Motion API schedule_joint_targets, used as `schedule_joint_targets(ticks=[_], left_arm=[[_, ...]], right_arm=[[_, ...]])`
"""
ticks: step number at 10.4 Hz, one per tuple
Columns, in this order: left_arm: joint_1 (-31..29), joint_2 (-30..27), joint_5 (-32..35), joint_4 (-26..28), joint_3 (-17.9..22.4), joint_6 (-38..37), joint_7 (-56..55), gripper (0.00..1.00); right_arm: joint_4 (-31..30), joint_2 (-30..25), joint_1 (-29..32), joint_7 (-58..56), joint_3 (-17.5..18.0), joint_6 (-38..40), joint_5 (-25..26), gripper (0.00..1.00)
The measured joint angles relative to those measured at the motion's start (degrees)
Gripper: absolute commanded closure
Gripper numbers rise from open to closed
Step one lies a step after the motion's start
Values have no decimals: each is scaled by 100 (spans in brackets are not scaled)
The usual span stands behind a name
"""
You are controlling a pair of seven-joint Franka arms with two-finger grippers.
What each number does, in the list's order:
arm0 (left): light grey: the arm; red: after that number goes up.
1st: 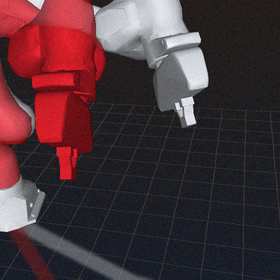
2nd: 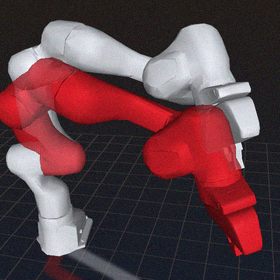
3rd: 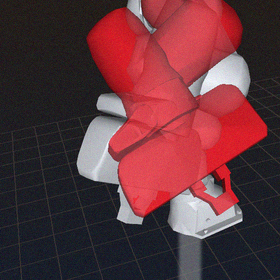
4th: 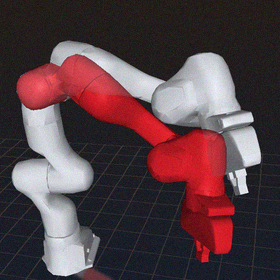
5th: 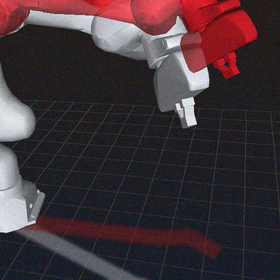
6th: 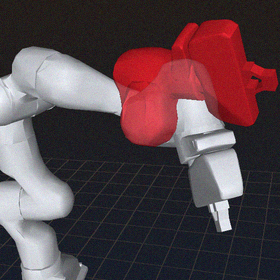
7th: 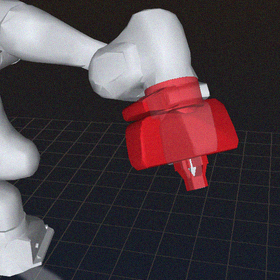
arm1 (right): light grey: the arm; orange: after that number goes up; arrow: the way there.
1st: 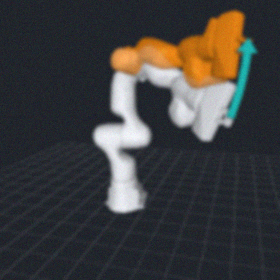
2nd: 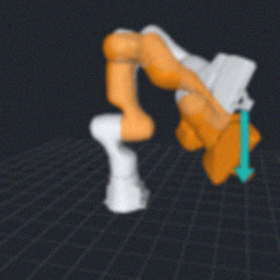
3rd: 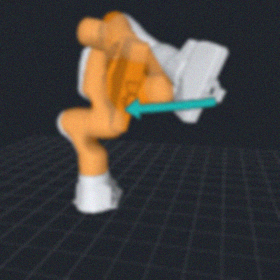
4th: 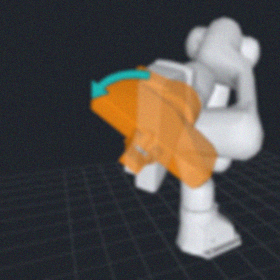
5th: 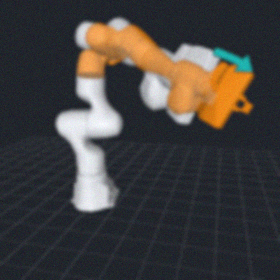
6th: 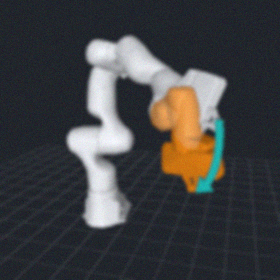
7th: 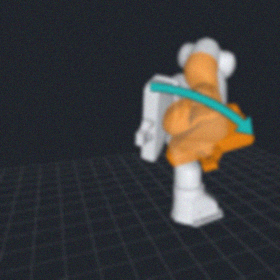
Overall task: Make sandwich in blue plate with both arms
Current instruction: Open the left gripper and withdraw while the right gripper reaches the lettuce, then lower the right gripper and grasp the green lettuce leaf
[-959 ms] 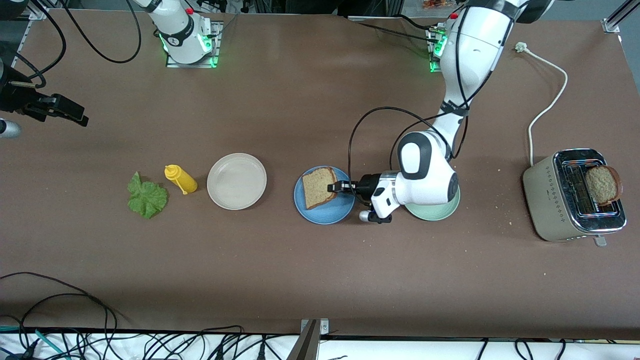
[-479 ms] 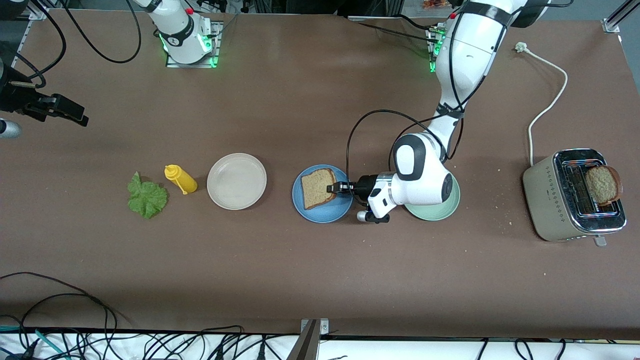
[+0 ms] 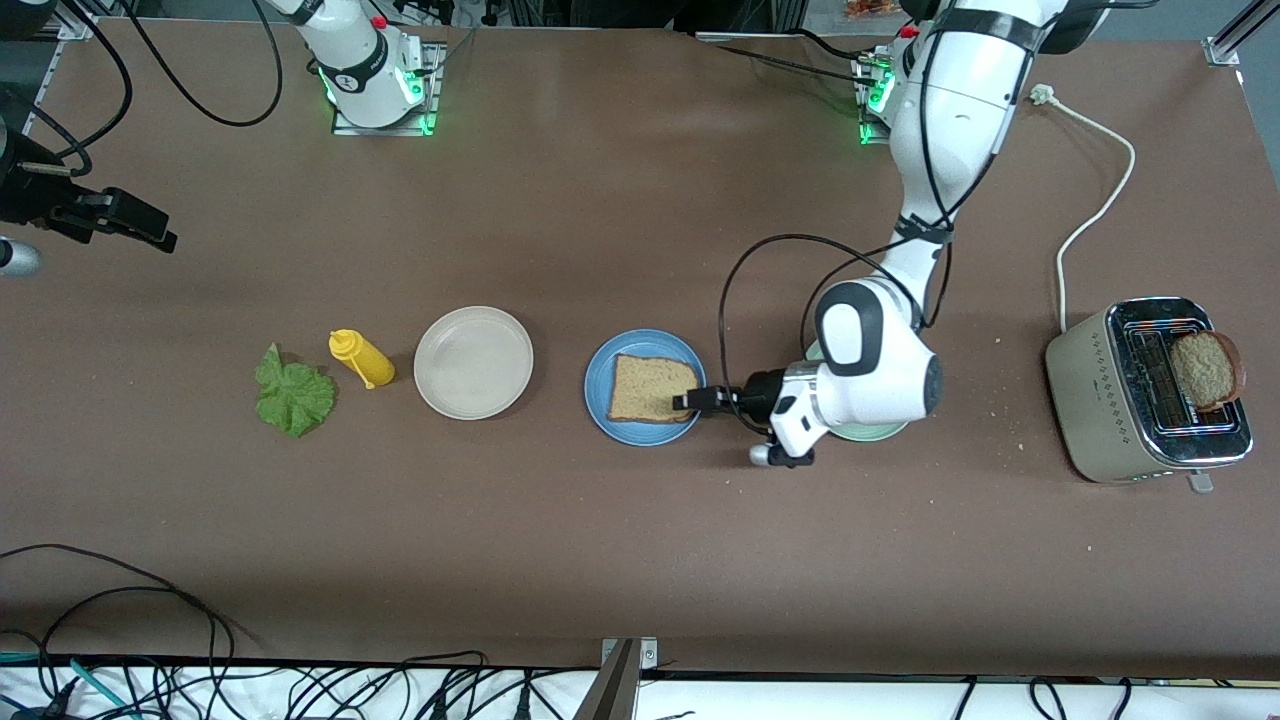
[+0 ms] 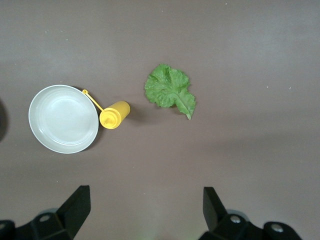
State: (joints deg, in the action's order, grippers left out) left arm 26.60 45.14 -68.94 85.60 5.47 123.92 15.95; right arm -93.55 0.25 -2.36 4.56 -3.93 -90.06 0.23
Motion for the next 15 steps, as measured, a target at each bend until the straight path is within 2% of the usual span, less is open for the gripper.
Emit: schedule_joint_targets(ticks=[2, 3, 5, 6, 8, 12, 15], left_arm=[[-130, -126, 6, -91, 372, 8, 41, 0], [-270, -305, 425, -144, 516, 2, 103, 0], [-733, -996, 1957, -190, 622, -6, 113, 0], [-995, -1539, 2873, -143, 640, -269, 112, 0], [-1245, -2416, 3981, 76, 651, -1000, 115, 0], [-1716, -3559, 5611, 287, 637, -2455, 120, 0], [-2122, -4246, 6519, 656, 310, -3233, -74, 0]], right_arm=[[0, 0, 1, 0, -1, 0, 0, 0], [1, 0, 1, 0, -2, 0, 0, 0], [0, 13, 8, 7, -16, -65, 4, 0], [-6, 63, 23, 14, -59, -166, 4, 0], [-30, 264, 92, 6, -172, -336, 0, 0], [-165, 1126, 120, 0, -244, -997, -6, 0], [-561, 1713, 120, -2, -244, -1839, -5, 0]])
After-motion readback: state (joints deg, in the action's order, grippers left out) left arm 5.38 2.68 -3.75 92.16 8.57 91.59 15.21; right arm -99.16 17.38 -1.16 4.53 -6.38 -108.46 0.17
